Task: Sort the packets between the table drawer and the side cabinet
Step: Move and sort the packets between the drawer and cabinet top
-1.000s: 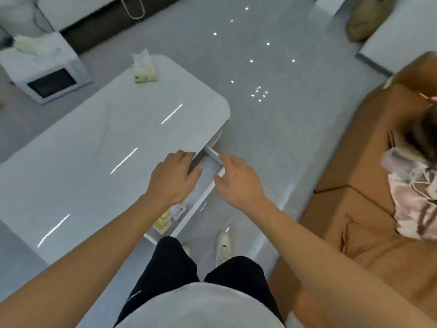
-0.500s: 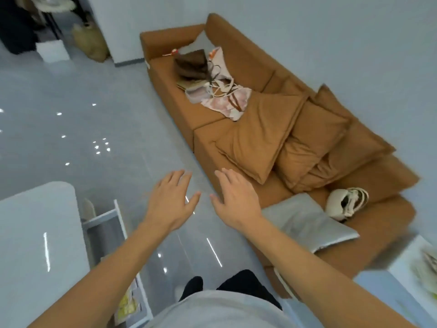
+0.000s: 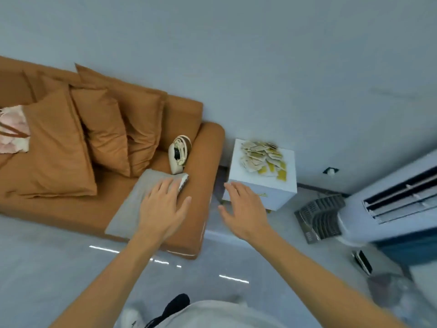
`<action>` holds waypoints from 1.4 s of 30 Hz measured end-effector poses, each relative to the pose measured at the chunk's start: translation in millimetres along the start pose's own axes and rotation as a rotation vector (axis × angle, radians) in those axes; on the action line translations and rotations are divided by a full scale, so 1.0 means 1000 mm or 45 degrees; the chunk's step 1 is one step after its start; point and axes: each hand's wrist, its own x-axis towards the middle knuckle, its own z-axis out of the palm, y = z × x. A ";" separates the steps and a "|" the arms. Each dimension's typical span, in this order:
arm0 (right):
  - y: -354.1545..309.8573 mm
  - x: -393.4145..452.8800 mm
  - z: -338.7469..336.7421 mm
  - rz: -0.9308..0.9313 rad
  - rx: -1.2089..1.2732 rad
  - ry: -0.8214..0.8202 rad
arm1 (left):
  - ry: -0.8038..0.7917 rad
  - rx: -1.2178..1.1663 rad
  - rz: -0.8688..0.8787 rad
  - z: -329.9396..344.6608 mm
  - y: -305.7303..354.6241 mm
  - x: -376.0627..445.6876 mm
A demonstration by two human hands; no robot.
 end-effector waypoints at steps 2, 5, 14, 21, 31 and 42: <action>0.067 -0.005 -0.020 0.086 -0.006 0.020 | -0.055 -0.029 0.056 0.025 0.058 0.030; 0.144 0.002 -0.040 0.189 0.001 0.018 | -0.135 -0.002 0.165 0.053 0.124 0.075; 0.298 0.118 -0.028 0.384 0.120 -0.094 | -0.246 -0.035 0.246 0.142 0.210 0.243; 0.399 0.263 -0.004 0.511 0.243 -0.192 | -0.537 -0.128 0.137 0.228 0.223 0.401; 0.545 0.457 0.110 0.507 0.304 -0.276 | -0.725 -0.253 -0.178 0.388 0.201 0.590; 0.630 0.557 0.247 0.363 0.336 -0.436 | -0.776 -0.276 -0.233 0.554 0.179 0.650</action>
